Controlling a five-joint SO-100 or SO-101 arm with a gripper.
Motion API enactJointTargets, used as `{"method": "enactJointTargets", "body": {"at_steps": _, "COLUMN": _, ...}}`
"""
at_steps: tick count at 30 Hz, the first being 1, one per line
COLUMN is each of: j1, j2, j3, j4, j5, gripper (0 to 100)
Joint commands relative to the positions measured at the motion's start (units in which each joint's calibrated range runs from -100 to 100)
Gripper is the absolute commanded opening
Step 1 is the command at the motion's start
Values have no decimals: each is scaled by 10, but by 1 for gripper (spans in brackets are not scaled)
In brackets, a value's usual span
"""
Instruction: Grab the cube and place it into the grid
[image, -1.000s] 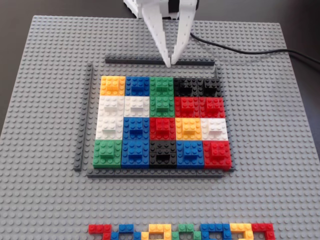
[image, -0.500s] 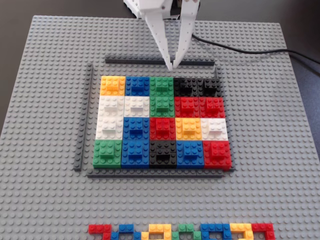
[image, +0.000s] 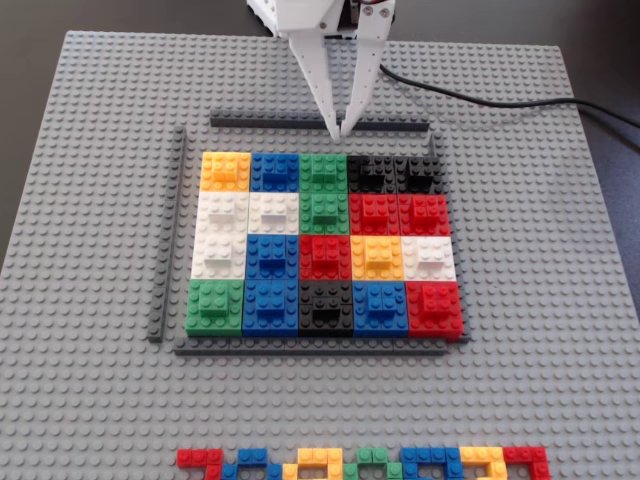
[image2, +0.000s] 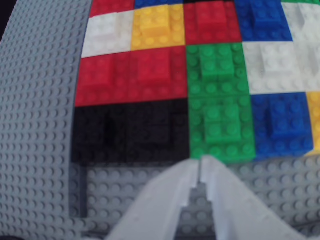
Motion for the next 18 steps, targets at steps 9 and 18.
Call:
{"method": "enactJointTargets", "body": {"at_steps": 9, "j1": 5, "j2": -20, "j3": 5, "j4": 0, "j5": -3, "gripper": 0}}
{"method": "enactJointTargets", "body": {"at_steps": 18, "j1": 5, "j2": -20, "j3": 5, "j4": -2, "j5": -1, "gripper": 0}}
